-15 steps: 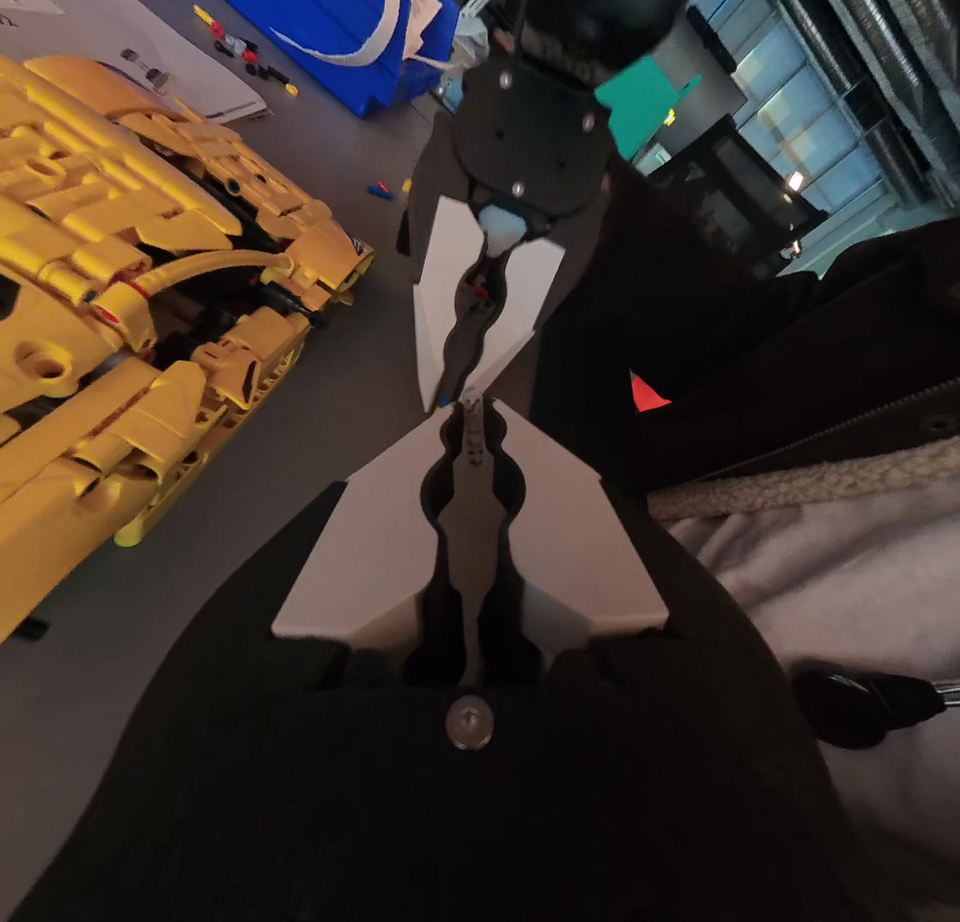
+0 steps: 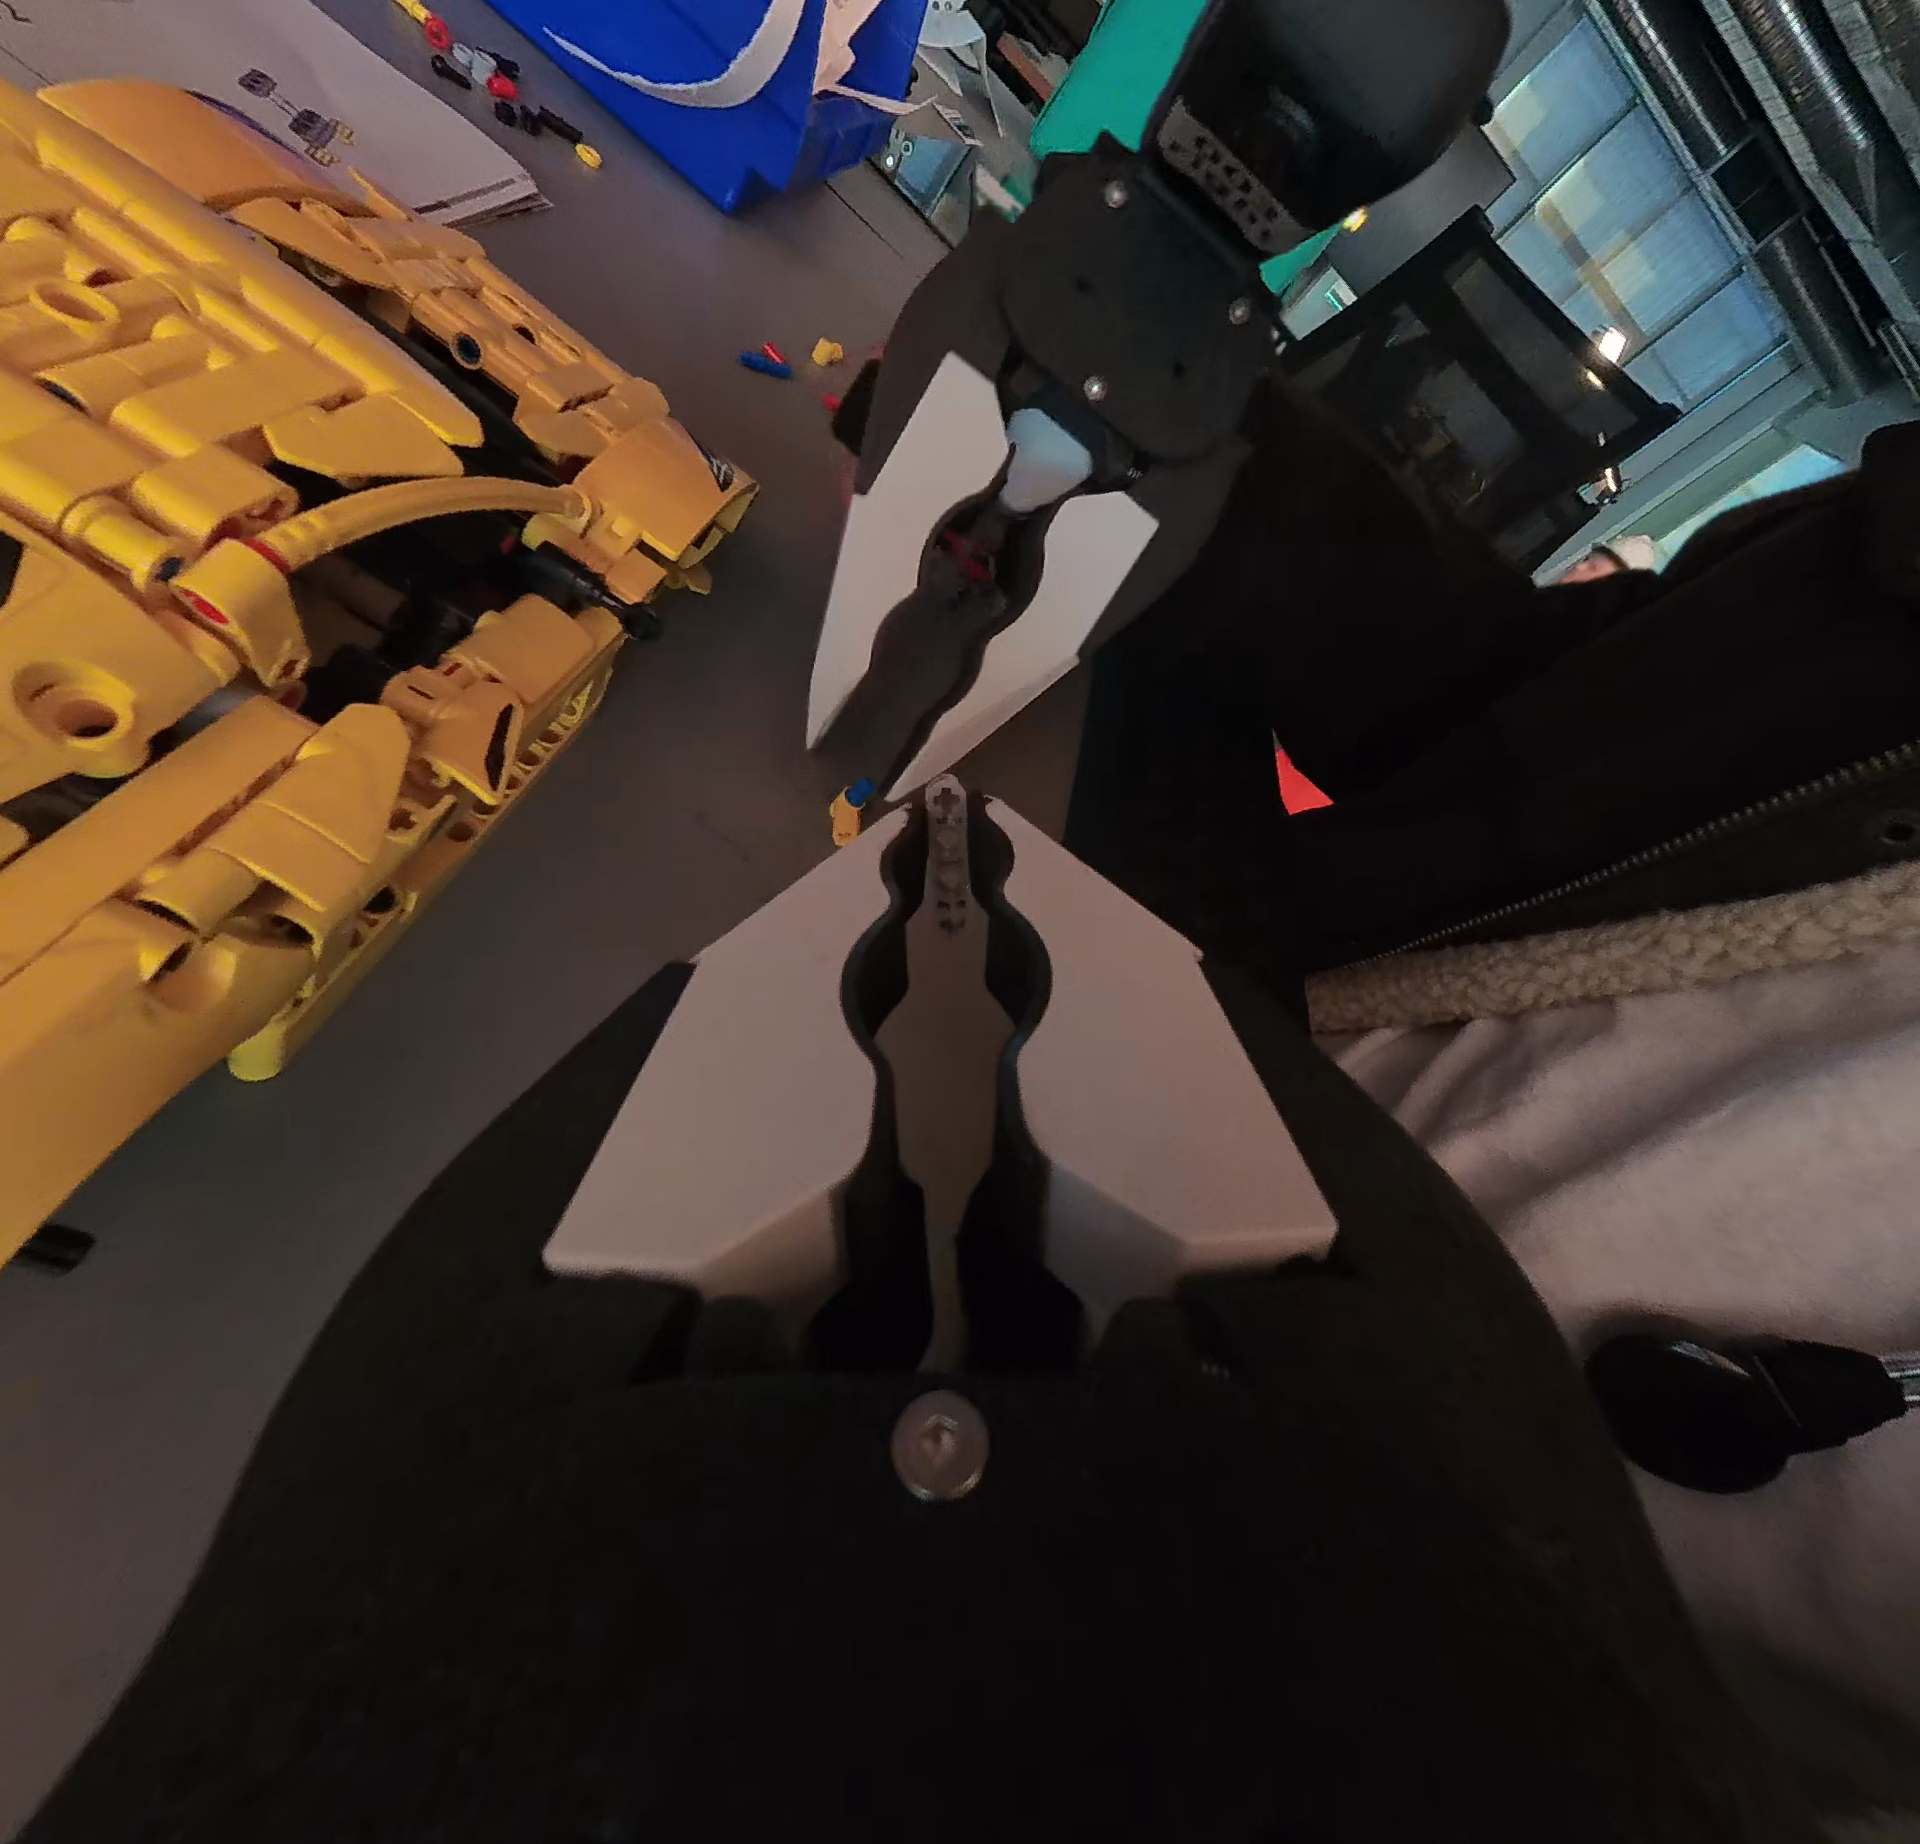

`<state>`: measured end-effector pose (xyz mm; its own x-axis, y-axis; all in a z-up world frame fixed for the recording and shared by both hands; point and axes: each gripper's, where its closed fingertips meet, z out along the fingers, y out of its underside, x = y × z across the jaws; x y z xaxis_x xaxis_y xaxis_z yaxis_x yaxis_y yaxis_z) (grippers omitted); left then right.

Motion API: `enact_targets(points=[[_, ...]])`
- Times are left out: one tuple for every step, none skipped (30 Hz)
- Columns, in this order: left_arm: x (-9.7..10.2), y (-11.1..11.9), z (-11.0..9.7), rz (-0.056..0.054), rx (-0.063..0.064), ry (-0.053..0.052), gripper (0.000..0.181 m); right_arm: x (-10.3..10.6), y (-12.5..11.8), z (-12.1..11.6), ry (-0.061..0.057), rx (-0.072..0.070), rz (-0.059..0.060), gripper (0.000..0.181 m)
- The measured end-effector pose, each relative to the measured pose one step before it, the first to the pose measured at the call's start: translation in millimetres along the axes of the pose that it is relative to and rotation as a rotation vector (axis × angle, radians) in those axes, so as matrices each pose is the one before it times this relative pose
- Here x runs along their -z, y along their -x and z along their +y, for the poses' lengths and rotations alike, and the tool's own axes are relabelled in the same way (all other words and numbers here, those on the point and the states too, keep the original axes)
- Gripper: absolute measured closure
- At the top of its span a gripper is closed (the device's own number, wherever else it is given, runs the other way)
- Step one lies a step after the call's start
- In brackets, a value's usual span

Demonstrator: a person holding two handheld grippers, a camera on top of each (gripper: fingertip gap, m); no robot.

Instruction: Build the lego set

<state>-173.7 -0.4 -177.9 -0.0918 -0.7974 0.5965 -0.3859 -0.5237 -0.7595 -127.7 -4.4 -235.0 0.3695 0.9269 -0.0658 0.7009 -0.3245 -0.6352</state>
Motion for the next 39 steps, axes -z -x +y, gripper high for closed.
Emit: enact_targets(points=[[0.30, 0.29, -0.43, -0.0007, 0.0012, -0.0027, 0.174, 3.58, -2.76, 2.00, 0.0005, -0.0359, 0.0388, 0.162], [0.26, 0.27, -0.36, 0.0004, 0.0016, -0.0020, 0.174, 3.16, -0.50, 3.50, 0.0097, -0.0392, 0.0290, 0.157], [0.14, 0.14, -0.30, 0.0011, 0.0022, -0.0011, 0.174, 3.18, 1.28, 3.47, 0.0066, -0.0464, 0.0234, 0.154], [-0.05, 0.32, -0.02, 0.0005, 0.0018, 0.0000, 0.174, 3.19, 0.02, 2.91, -0.0034, -0.0513, 0.0341, 0.154], [-0.07, 0.25, 0.03, -0.0002, 0.0011, 0.0002, 0.174, 3.28, 1.18, 3.24, -0.0065, -0.0490, 0.0265, 0.153], [-0.09, 0.01, 0.10, 0.0008, 0.0012, 0.0003, 0.174, 3.16, 4.74, 1.86, -0.0155, -0.0463, 0.0055, 0.151], [-0.15, -0.04, 0.01, 0.0017, 0.0014, 0.0003, 0.174, 2.54, 3.16, 1.23, -0.0198, -0.0512, 0.0146, 0.152], [-0.17, -0.06, -0.16, 0.0014, 0.0013, -0.0004, 0.174, 1.69, 2.61, 0.83, -0.0184, -0.0514, 0.0128, 0.152], [0.06, 0.22, -0.24, 0.0007, 0.0016, -0.0015, 0.174, 0.01, 7.50, -0.38, -0.0212, -0.0404, -0.0211, 0.151], [0.29, 0.28, -0.44, 0.0005, 0.0029, -0.0030, 0.174, -1.70, 6.26, -1.00, -0.0171, -0.0348, -0.0141, 0.151], [0.58, 0.35, -0.76, 0.0013, 0.0046, -0.0045, 0.174, -3.13, 2.56, -0.43, -0.0042, -0.0286, 0.0073, 0.151], [0.60, 0.39, -0.87, 0.0015, 0.0054, -0.0057, 0.174, -3.97, 4.73, -0.54, -0.0005, -0.0070, -0.0112, 0.151], [0.62, 0.34, -0.84, 0.0019, 0.0051, -0.0054, 0.174, -4.29, 2.91, -0.57, 0.0038, 0.0012, -0.0054, 0.151], [0.60, 0.22, -0.55, 0.0015, 0.0043, -0.0044, 0.174, -4.42, -0.48, 0.32, 0.0144, 0.0003, 0.0071, 0.151], [0.43, 0.34, -0.37, -0.0005, 0.0027, -0.0033, 0.174, -3.96, -1.62, 0.14, 0.0143, 0.0010, 0.0074, 0.151], [0.39, 0.53, -0.07, -0.0021, 0.0011, -0.0017, 0.174, -3.43, -0.28, -0.48, 0.0077, 0.0035, -0.0033, 0.151], [0.24, 0.40, 0.04, -0.0015, 0.0008, -0.0007, 0.174, -2.79, -0.18, -0.89, 0.0030, 0.0007, -0.0042, 0.151], [0.07, 0.26, 0.00, -0.0006, 0.0014, -0.0005, 0.174, -1.99, -0.37, -1.46, -0.0015, -0.0014, -0.0043, 0.151], [0.15, 0.28, 0.02, -0.0007, 0.0012, -0.0006, 0.174, -1.38, -0.33, -2.33, -0.0094, -0.0004, -0.0026, 0.151], [-0.01, 0.21, -0.01, -0.0001, 0.0013, -0.0003, 0.174, -1.20, -1.74, -1.88, -0.0074, 0.0045, 0.0070, 0.151], [-0.03, 0.33, 0.12, 0.0007, 0.0021, 0.0006, 0.174, -1.23, -1.31, -1.34, -0.0036, 0.0091, 0.0050, 0.151], [-0.19, 0.26, 0.09, 0.0002, 0.0022, 0.0011, 0.174, -1.50, 0.42, -1.52, -0.0011, 0.0090, -0.0051, 0.151], [-0.06, 0.18, 0.15, -0.0002, 0.0009, 0.0007, 0.174, -1.54, 0.01, -1.84, -0.0009, 0.0053, -0.0031, 0.151], [-0.06, 0.16, 0.03, -0.0001, 0.0001, 0.0003, 0.174, -1.90, 0.36, -1.99, -0.0028, 0.0058, -0.0048, 0.151], [0.07, 0.18, -0.12, -0.0009, 0.0002, -0.0007, 0.174, -1.97, 0.50, -2.05, -0.0039, 0.0073, -0.0052, 0.151], [0.32, 0.32, -0.30, -0.0013, 0.0008, -0.0019, 0.174, -1.87, -0.79, -2.12, -0.0042, 0.0077, 0.0034, 0.151], [0.41, 0.35, -0.39, -0.0004, 0.0017, -0.0025, 0.174, -1.67, -1.63, -2.08, -0.0041, 0.0088, 0.0079, 0.151], [0.41, 0.34, -0.51, -0.0008, 0.0018, -0.0029, 0.175, -1.43, -2.32, -1.91, -0.0031, 0.0072, 0.0138, 0.151], [0.47, 0.33, -0.31, -0.0015, 0.0009, -0.0025, 0.175, -0.86, -3.13, -1.71, -0.0015, 0.0037, 0.0197, 0.151], [0.31, 0.37, -0.21, -0.0010, 0.0006, -0.0018, 0.175, -0.47, -1.66, -2.16, -0.0076, 0.0019, 0.0126, 0.151], [0.31, 0.15, -0.10, -0.0002, 0.0011, -0.0014, 0.175, -0.43, 0.15, -2.89, -0.0157, 0.0004, 0.0015, 0.151], [0.24, 0.14, -0.09, -0.0001, 0.0010, -0.0011, 0.175, -0.89, 1.07, -2.24, -0.0127, 0.0019, -0.0045, 0.150], [0.08, 0.08, -0.11, -0.0002, 0.0002, -0.0006, 0.175, -1.35, -0.18, -1.08, -0.0046, 0.0061, 0.0036, 0.150], [0.02, 0.07, -0.07, 0.0001, -0.0001, -0.0001, 0.175, -1.86, 0.08, 0.20, 0.0033, 0.0105, 0.0022, 0.150], [-0.05, -0.11, -0.06, 0.0005, -0.0002, 0.0003, 0.175, -2.19, 1.05, 1.23, 0.0096, 0.0092, -0.0059, 0.152], [-0.10, -0.05, 0.29, 0.0000, -0.0005, 0.0009, 0.175, -0.87, 0.08, -0.52, -0.0033, 0.0070, 0.0011, 0.152], [-0.11, 0.05, 0.17, -0.0010, -0.0008, 0.0006, 0.174, -0.26, -0.54, 0.05, -0.0015, 0.0088, 0.0038, 0.152], [0.18, 0.04, -0.07, -0.0007, -0.0004, -0.0004, 0.174, 0.43, -0.86, 0.25, -0.0034, 0.0101, 0.0031, 0.153], [0.11, 0.04, -0.19, 0.0000, 0.0005, -0.0015, 0.175, 0.99, -2.88, 0.64, -0.0047, 0.0071, 0.0110, 0.153]])
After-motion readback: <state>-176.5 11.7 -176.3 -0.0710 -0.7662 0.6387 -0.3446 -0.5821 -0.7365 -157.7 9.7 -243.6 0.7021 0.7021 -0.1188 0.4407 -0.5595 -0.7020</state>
